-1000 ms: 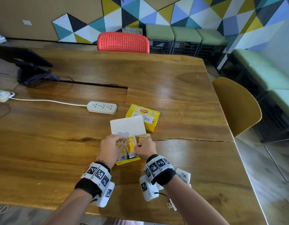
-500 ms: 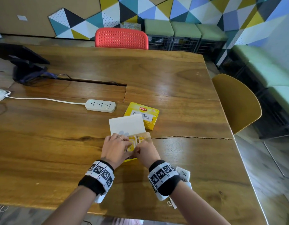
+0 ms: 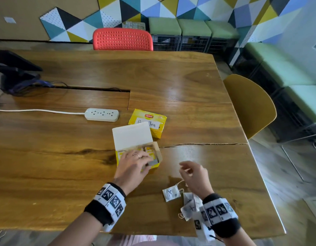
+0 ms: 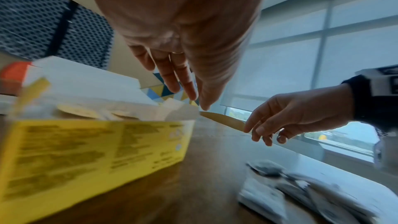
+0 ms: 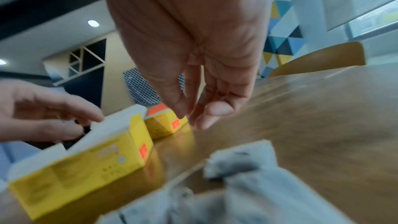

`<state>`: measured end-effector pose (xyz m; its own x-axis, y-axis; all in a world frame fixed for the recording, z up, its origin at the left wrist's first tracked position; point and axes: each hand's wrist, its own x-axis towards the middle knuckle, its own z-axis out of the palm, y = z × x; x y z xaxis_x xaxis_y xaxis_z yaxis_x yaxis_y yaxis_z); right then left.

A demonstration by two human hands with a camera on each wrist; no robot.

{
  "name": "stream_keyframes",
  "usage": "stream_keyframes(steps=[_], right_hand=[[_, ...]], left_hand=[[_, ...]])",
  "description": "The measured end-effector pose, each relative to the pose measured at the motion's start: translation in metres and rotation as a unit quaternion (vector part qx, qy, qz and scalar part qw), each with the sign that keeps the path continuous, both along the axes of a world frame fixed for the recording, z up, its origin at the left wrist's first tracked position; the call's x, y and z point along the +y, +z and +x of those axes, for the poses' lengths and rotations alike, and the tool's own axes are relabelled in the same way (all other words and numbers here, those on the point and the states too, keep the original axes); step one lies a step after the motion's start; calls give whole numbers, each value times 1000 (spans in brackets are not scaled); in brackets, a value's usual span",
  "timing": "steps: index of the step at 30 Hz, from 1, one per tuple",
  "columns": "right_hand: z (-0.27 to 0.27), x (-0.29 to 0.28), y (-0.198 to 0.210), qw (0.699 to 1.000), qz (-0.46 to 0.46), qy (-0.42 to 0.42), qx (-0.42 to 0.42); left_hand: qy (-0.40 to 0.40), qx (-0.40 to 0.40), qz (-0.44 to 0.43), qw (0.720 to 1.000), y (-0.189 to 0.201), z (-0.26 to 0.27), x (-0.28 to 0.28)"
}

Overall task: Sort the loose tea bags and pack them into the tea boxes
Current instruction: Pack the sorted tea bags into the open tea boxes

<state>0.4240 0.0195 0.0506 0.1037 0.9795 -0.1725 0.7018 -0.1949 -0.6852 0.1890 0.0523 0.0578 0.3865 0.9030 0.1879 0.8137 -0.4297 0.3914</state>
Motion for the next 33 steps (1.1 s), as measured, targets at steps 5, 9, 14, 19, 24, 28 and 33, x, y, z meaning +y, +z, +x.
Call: stream_keyframes(steps=[5, 9, 14, 19, 24, 28, 33], right_hand=[[51, -52, -23, 994, -55, -72, -59], [62, -84, -31, 985, -117, -90, -84], [51, -103, -43, 978, -164, -91, -97], [42, -101, -47, 979, -152, -101, -87], [44, -93, -40, 982, -137, -98, -84], [47, -86, -30, 983, -128, -127, -29], [49, -78, -26, 955, -162, -191, 161]], left_hand=[[-107, 8, -14, 994, -14, 31, -31], [-166, 38, -82, 982, -32, 51, -42], [-167, 92, -180, 965, -47, 72, -48], [-137, 99, -184, 968, -53, 83, -48], [-112, 93, -184, 972, -56, 86, -44], [-108, 99, -164, 976, -62, 83, -40], [-58, -28, -218, 974, -54, 80, -33]])
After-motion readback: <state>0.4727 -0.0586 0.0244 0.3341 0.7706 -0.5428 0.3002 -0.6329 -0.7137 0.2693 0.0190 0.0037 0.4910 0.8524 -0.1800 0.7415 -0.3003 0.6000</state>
